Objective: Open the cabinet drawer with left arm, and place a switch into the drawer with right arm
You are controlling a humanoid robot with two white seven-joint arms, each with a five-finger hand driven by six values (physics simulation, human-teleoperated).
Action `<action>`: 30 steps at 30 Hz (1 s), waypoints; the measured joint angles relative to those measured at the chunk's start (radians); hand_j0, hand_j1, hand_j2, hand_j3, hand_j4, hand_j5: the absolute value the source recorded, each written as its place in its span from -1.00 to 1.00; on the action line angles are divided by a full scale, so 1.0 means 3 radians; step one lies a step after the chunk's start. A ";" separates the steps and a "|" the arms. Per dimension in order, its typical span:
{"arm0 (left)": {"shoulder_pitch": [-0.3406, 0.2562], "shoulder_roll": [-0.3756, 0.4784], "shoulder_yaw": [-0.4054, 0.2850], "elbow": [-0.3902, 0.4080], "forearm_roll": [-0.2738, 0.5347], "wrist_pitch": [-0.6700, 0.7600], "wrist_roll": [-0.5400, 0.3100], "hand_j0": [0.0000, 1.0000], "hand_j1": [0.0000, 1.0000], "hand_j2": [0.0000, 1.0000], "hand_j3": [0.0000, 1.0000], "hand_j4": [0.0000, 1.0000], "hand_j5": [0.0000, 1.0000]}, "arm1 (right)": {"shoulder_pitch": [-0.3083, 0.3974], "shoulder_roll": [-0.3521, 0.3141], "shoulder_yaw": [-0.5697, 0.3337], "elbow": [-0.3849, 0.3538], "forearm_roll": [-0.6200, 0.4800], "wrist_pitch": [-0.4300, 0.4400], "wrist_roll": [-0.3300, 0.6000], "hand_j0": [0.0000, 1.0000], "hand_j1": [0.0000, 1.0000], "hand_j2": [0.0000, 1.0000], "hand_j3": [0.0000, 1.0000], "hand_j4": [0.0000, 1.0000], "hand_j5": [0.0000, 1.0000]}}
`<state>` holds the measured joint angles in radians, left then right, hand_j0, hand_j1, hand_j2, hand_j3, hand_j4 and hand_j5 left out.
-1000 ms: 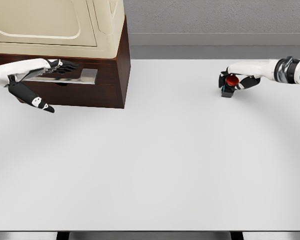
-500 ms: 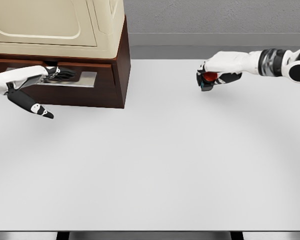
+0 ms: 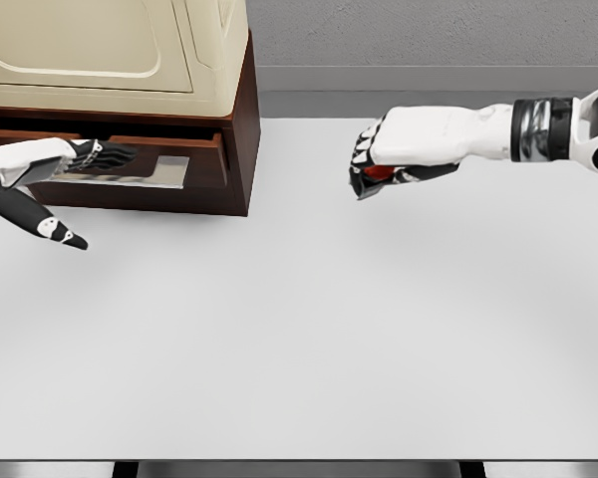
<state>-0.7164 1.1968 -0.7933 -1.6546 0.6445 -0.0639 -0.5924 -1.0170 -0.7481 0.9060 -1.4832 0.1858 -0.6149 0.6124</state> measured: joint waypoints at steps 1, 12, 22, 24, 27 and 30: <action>0.0020 0.0018 -0.0002 -0.0018 0.0015 0.0001 0.0000 1.00 1.00 1.00 1.00 1.00 1.00 | -0.0005 -0.0047 0.0003 -0.0079 -0.0058 0.0000 0.0000 -0.04 -0.04 -0.04 -0.04 -0.04 -0.04; 0.0179 0.0159 0.0028 -0.0124 0.0332 0.0025 0.0003 1.00 1.00 1.00 1.00 1.00 1.00 | -0.0199 -0.0017 0.0046 -0.0271 -0.0483 0.0003 -0.0001 -0.05 -0.05 -0.05 -0.05 -0.05 -0.05; 0.0281 0.0470 0.0038 -0.0322 0.0591 0.0045 -0.0012 1.00 1.00 1.00 1.00 1.00 1.00 | -0.0383 0.0285 0.0258 -0.0238 -0.0505 0.0210 -0.0002 -0.04 -0.04 -0.04 -0.04 -0.04 -0.04; 0.0292 0.0510 0.0032 -0.0337 0.0583 0.0047 -0.0017 1.00 1.00 1.00 1.00 1.00 1.00 | -0.0450 0.0342 0.0273 -0.0212 -0.0509 0.0264 -0.0002 -0.04 -0.04 -0.04 -0.04 -0.04 -0.04; 0.0302 0.0567 0.0021 -0.0357 0.0542 0.0045 -0.0010 1.00 1.00 1.00 1.00 1.00 1.00 | -0.0506 0.0429 0.0303 -0.0182 -0.0509 0.0324 -0.0003 -0.04 -0.04 -0.04 -0.04 -0.04 -0.04; 0.0317 0.0599 0.0021 -0.0367 0.0554 0.0043 -0.0010 1.00 1.00 1.00 1.00 1.00 1.00 | -0.0552 0.0498 0.0328 -0.0171 -0.0510 0.0385 -0.0003 -0.04 -0.04 -0.04 -0.04 -0.04 -0.04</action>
<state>-0.6212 1.3766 -0.7870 -1.7648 0.8109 -0.0509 -0.5954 -1.1827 -0.5986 1.0043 -1.5344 0.0327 -0.4994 0.6113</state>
